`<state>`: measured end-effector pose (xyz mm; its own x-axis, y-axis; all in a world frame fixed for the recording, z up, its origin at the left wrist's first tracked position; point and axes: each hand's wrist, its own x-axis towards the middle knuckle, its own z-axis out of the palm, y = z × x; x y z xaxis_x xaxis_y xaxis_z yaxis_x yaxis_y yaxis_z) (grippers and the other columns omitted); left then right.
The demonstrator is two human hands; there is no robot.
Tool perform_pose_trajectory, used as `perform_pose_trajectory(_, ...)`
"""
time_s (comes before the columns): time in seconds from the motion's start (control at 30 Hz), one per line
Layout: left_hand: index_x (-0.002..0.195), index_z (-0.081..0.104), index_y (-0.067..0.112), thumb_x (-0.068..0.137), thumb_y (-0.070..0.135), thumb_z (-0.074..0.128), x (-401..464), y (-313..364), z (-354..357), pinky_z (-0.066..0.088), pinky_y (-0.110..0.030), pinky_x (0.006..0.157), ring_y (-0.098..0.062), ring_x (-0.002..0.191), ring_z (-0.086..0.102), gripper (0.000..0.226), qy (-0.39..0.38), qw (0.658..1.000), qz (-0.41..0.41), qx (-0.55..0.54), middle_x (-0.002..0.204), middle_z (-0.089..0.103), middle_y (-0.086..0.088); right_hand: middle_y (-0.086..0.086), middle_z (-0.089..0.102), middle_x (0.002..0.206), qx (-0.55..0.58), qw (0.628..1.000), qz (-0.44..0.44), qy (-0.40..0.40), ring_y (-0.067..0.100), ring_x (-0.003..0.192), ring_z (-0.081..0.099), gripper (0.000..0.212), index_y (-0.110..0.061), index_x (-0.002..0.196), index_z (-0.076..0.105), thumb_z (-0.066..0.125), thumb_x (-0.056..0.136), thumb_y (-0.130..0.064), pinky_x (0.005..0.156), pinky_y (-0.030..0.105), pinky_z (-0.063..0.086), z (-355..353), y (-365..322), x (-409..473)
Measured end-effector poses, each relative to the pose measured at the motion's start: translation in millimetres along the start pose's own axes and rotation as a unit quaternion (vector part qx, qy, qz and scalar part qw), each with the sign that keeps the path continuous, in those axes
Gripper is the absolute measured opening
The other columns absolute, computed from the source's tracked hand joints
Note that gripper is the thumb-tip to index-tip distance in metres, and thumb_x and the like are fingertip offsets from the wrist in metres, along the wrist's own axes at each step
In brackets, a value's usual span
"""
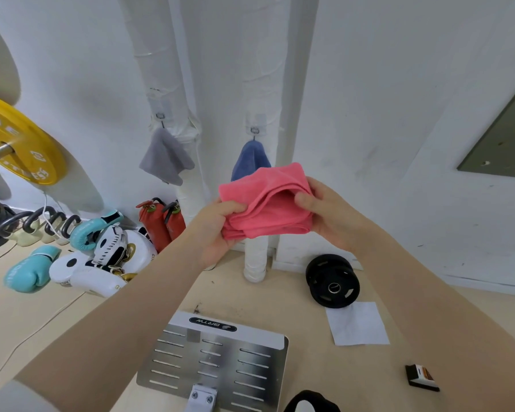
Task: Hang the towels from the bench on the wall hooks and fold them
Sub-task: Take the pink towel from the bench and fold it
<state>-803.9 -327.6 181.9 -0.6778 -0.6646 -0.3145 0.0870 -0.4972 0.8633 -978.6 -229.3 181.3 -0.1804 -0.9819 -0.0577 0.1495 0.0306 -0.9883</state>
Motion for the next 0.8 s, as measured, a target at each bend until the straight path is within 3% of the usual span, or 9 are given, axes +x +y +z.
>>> perform_pose_trajectory(0.1, 0.096, 0.058, 0.012, 0.087, 0.002, 0.045, 0, 0, 3, 0.055, -0.028, 0.065, -0.015, 0.069, 0.063, 0.019, 0.009, 1.000, 0.014, 0.027, 0.080, 0.065, -0.005, 0.010, 0.062, 0.118, -0.153, 0.982, -0.028, 0.104, 0.026, 0.110, 0.059, 0.043, -0.013, 0.121, 0.052, 0.061, 0.080, -0.001, 0.089, 0.036, 0.052, 5, 2, 6)
perform_pose_trajectory(0.2, 0.086, 0.062, 0.014, 0.092, 0.015, 0.045, -2, 2, 7, 0.053, -0.021, 0.053, -0.007, 0.055, 0.065, 0.019, 0.032, 0.999, 0.034, 0.018, 0.063, 0.069, 0.003, 0.017, 0.051, 0.129, -0.224, 0.963, -0.050, 0.142, 0.029, 0.117, 0.051, 0.054, -0.011, 0.127, 0.048, 0.036, 0.076, 0.003, 0.096, 0.037, 0.044, 9, 9, 9)
perform_pose_trajectory(0.27, 0.073, 0.063, 0.016, 0.094, 0.017, 0.042, -4, 1, 8, 0.047, -0.016, 0.044, -0.005, 0.043, 0.059, 0.030, 0.056, 0.997, 0.053, -0.020, 0.050, 0.064, 0.004, 0.011, 0.052, 0.132, -0.184, 0.976, -0.065, 0.097, 0.020, 0.117, 0.053, 0.063, -0.015, 0.133, 0.045, 0.034, 0.074, 0.002, 0.093, 0.030, 0.045, 8, 13, 7)
perform_pose_trajectory(0.33, 0.047, 0.058, 0.018, 0.094, 0.009, 0.038, -5, 0, 10, 0.039, -0.012, 0.035, -0.005, 0.030, 0.048, 0.051, 0.079, 0.991, 0.068, -0.083, 0.036, 0.051, 0.004, 0.006, 0.061, 0.120, -0.066, 0.990, -0.079, 0.097, 0.013, 0.104, 0.061, 0.051, -0.015, 0.131, 0.047, 0.037, 0.087, 0.007, 0.082, 0.025, 0.051, 9, 12, 5)
perform_pose_trajectory(0.4, 0.033, 0.047, 0.018, 0.090, 0.002, 0.035, -4, -4, 10, 0.036, -0.012, 0.033, -0.005, 0.026, 0.041, 0.061, 0.088, 0.985, 0.080, -0.125, 0.032, 0.041, 0.005, 0.002, 0.068, 0.101, 0.061, 0.986, -0.077, 0.135, 0.014, 0.089, 0.066, 0.039, -0.010, 0.122, 0.053, 0.035, 0.093, 0.008, 0.072, 0.025, 0.056, 11, 14, 7)
perform_pose_trajectory(0.53, 0.051, 0.030, 0.016, 0.083, -0.003, 0.030, 1, -7, 7, 0.028, -0.014, 0.032, -0.005, 0.028, 0.027, 0.038, 0.085, 0.982, 0.089, -0.146, 0.035, 0.030, 0.007, 0.008, 0.071, 0.091, 0.209, 0.969, 0.004, 0.133, 0.021, 0.082, 0.067, 0.034, -0.006, 0.103, 0.062, 0.032, 0.092, 0.004, 0.076, 0.034, 0.059, 15, 23, 8)
perform_pose_trajectory(0.67, 0.063, 0.041, 0.012, 0.084, -0.005, 0.030, 6, 3, -15, 0.039, -0.015, 0.047, -0.006, 0.041, 0.042, 0.029, 0.063, 0.977, 0.106, -0.172, 0.053, 0.044, 0.003, 0.007, 0.071, 0.074, 0.397, 0.900, -0.015, 0.179, 0.014, 0.065, 0.069, 0.031, -0.003, 0.092, 0.059, 0.028, 0.095, 0.002, 0.066, 0.024, 0.057, -2, 20, -1)
perform_pose_trajectory(0.8, 0.073, 0.056, 0.009, 0.082, -0.008, 0.029, 4, 2, -12, 0.049, -0.022, 0.060, -0.011, 0.058, 0.055, 0.033, 0.033, 0.992, 0.101, -0.066, 0.068, 0.061, -0.002, 0.005, 0.072, 0.072, 0.344, 0.922, -0.023, 0.178, 0.012, 0.063, 0.068, 0.031, -0.003, 0.092, 0.059, 0.029, 0.095, 0.003, 0.063, 0.024, 0.058, -4, 19, -4)
